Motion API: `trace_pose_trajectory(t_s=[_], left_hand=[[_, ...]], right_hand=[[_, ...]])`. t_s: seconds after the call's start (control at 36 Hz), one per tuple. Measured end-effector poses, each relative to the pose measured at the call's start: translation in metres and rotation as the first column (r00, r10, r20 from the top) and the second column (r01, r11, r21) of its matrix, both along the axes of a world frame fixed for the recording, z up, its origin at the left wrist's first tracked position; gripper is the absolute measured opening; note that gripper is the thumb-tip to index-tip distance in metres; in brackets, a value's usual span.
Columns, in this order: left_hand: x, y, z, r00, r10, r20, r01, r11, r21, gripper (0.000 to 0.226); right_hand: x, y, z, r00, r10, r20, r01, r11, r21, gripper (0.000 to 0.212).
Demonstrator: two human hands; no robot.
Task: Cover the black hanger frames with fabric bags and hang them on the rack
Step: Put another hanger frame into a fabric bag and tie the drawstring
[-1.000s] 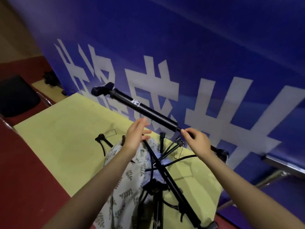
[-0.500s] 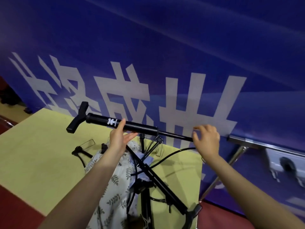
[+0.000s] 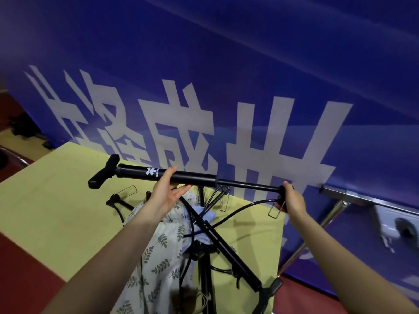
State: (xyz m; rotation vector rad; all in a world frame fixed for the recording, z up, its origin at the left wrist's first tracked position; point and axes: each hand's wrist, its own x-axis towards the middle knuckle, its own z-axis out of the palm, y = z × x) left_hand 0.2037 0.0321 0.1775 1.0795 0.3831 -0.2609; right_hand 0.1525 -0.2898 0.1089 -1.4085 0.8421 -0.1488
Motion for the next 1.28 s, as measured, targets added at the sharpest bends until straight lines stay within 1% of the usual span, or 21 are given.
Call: trace_pose_trajectory(t_s=[0.03, 0.08, 0.19, 0.25, 0.36, 0.39, 0.44, 0.47, 0.53, 0.69, 0.78, 0.86, 1.0, 1.06, 1.08, 1.11, 1.14, 1.17, 1.19, 1.25, 1.28], left_hand=[[-0.001, 0.0, 0.001, 1.0, 0.001, 0.003, -0.001, 1.0, 0.006, 0.062], [-0.001, 0.002, 0.001, 1.0, 0.0, 0.008, 0.0, 1.0, 0.016, 0.064], [-0.005, -0.004, 0.0, 0.999, -0.047, 0.023, 0.047, 0.999, 0.008, 0.036], [-0.008, -0.013, -0.004, 0.996, -0.08, 0.041, 0.079, 0.997, 0.019, 0.03], [-0.014, -0.034, -0.005, 0.994, -0.089, 0.063, 0.089, 0.996, 0.002, 0.05], [-0.015, -0.038, -0.004, 0.994, -0.087, 0.07, 0.087, 0.996, -0.007, 0.051], [-0.016, -0.047, 0.0, 0.993, -0.081, 0.088, 0.083, 0.996, -0.025, 0.038], [-0.016, -0.052, 0.002, 0.992, -0.084, 0.097, 0.088, 0.996, -0.029, 0.031], [-0.017, -0.062, 0.007, 0.989, -0.097, 0.113, 0.099, 0.995, -0.016, 0.026], [-0.017, -0.09, 0.015, 0.982, -0.139, 0.131, 0.13, 0.989, 0.075, 0.033], [-0.023, -0.104, 0.014, 0.972, -0.195, 0.131, 0.183, 0.978, 0.102, 0.035], [-0.031, -0.116, 0.009, 0.962, -0.24, 0.134, 0.224, 0.967, 0.123, 0.024], [-0.04, -0.128, 0.001, 0.959, -0.267, 0.089, 0.258, 0.961, 0.105, 0.026], [-0.04, -0.13, 0.0, 0.956, -0.284, 0.08, 0.275, 0.956, 0.106, 0.026], [-0.039, -0.13, 0.0, 0.951, -0.299, 0.082, 0.29, 0.951, 0.103, 0.026], [-0.037, -0.129, 0.0, 0.945, -0.314, 0.088, 0.305, 0.947, 0.102, 0.027], [-0.036, -0.128, 0.0, 0.94, -0.328, 0.094, 0.318, 0.942, 0.106, 0.028], [-0.034, -0.126, 0.0, 0.935, -0.339, 0.102, 0.328, 0.938, 0.111, 0.029], [-0.033, -0.124, 0.001, 0.932, -0.344, 0.117, 0.332, 0.937, 0.111, 0.03], [-0.031, -0.121, 0.001, 0.921, -0.355, 0.161, 0.342, 0.934, 0.107, 0.029], [-0.03, -0.12, 0.002, 0.908, -0.377, 0.183, 0.361, 0.926, 0.114, 0.029]], right_hand=[[-0.002, 0.002, -0.001, 1.0, -0.009, 0.01, 0.009, 1.0, -0.007, 0.034], [-0.002, 0.005, 0.0, 0.999, -0.02, 0.033, 0.021, 1.0, -0.022, 0.034], [-0.001, 0.014, 0.011, 0.996, 0.006, 0.092, 0.0, 0.998, -0.067, 0.032], [0.002, 0.019, 0.017, 0.991, 0.007, 0.13, 0.004, 0.997, -0.08, 0.03], [0.007, 0.021, 0.03, 0.984, -0.008, 0.178, 0.025, 0.995, -0.093, 0.031], [0.007, 0.021, 0.032, 0.983, -0.002, 0.186, 0.021, 0.995, -0.097, 0.032], [0.007, 0.022, 0.035, 0.98, 0.009, 0.198, 0.012, 0.995, -0.103, 0.032], [0.007, 0.023, 0.036, 0.98, 0.016, 0.198, 0.005, 0.994, -0.108, 0.032], [0.005, 0.026, 0.038, 0.98, 0.033, 0.195, -0.013, 0.995, -0.102, 0.032], [-0.009, 0.033, 0.034, 0.985, 0.06, 0.16, -0.054, 0.998, -0.041, 0.033], [-0.015, 0.033, 0.035, 0.988, 0.067, 0.138, -0.061, 0.997, -0.053, 0.033], [-0.018, 0.034, 0.036, 0.987, 0.095, 0.13, -0.085, 0.993, -0.08, 0.034], [-0.022, 0.03, 0.038, 0.983, 0.157, 0.094, -0.144, 0.981, -0.13, 0.03], [-0.024, 0.028, 0.038, 0.978, 0.2, 0.058, -0.189, 0.97, -0.152, 0.034], [-0.024, 0.026, 0.035, 0.973, 0.227, 0.026, -0.216, 0.951, -0.22, 0.039], [-0.024, 0.023, 0.032, 0.969, 0.248, -0.017, -0.239, 0.909, -0.341, 0.043], [-0.025, 0.021, 0.03, 0.968, 0.247, -0.054, -0.241, 0.839, -0.487, 0.047], [-0.027, 0.02, 0.031, 0.971, 0.235, -0.046, -0.212, 0.753, -0.623, 0.05], [-0.029, 0.021, 0.034, 0.969, 0.247, 0.01, -0.16, 0.659, -0.735, 0.052], [-0.032, 0.023, 0.044, 0.913, 0.395, 0.1, -0.11, 0.476, -0.873, 0.052], [-0.032, 0.024, 0.049, 0.865, 0.497, 0.066, -0.149, 0.381, -0.912, 0.052]])
